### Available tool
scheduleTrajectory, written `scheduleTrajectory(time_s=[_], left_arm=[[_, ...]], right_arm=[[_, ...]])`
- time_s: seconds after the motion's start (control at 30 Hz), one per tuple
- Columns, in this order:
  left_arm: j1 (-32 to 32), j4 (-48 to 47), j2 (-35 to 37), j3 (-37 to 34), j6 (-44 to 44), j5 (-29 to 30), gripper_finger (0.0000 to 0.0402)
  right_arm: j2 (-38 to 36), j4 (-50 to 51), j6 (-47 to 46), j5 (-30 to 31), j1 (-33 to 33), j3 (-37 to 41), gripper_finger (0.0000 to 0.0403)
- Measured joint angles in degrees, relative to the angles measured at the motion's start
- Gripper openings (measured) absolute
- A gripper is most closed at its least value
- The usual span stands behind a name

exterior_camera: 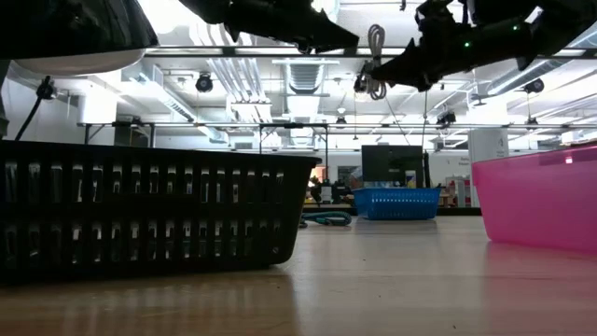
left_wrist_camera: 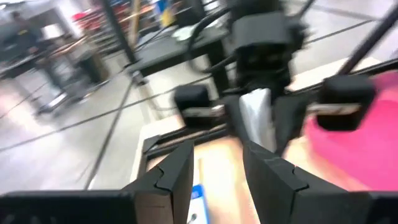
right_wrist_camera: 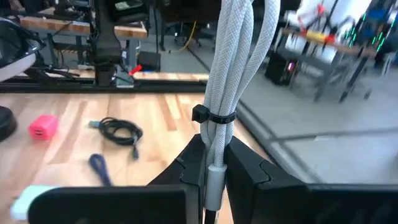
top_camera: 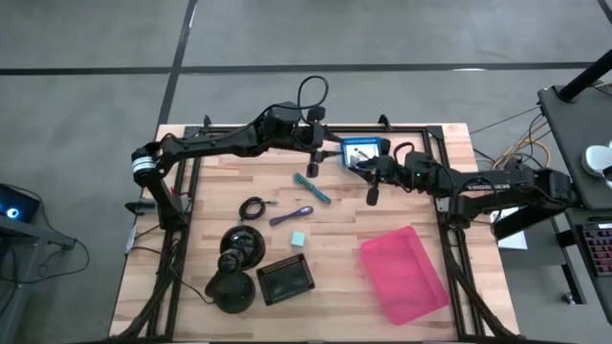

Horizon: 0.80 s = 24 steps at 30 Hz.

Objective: Pick and place items into bin
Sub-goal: Put the white charger cable into the pink bin

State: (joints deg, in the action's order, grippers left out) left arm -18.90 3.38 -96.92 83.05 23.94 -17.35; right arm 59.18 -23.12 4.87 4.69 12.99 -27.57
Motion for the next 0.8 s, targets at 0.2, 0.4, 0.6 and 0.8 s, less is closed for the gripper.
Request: scheduleTrajectory(time_s=[0.2,0.4,0.6,0.8], left_arm=[[0.00,-1.31,0.84,0.00,-3.37,6.92,0.0123],[0.00,-8.52,2.87,0.00,-7.14,7.86,0.0123],[0.00,-15.35,6.01,0.00,-7.16,8.09,0.0123],[0.08,-17.00,7.96,0.00,-7.32,8.31,0.0123]], right_arm=[[-7.02,8.27,-9.92,-0.11,-0.04,-0.29,0.0028],[-14.16,32.17,-14.46,-0.23,-1.34,-6.64,0.0028],[-16.99,54.03,-15.38,-0.21,-4.02,-15.48,0.0028],[-16.68,64.83,-18.59,-0.19,-8.00,-19.61,0.0028]])
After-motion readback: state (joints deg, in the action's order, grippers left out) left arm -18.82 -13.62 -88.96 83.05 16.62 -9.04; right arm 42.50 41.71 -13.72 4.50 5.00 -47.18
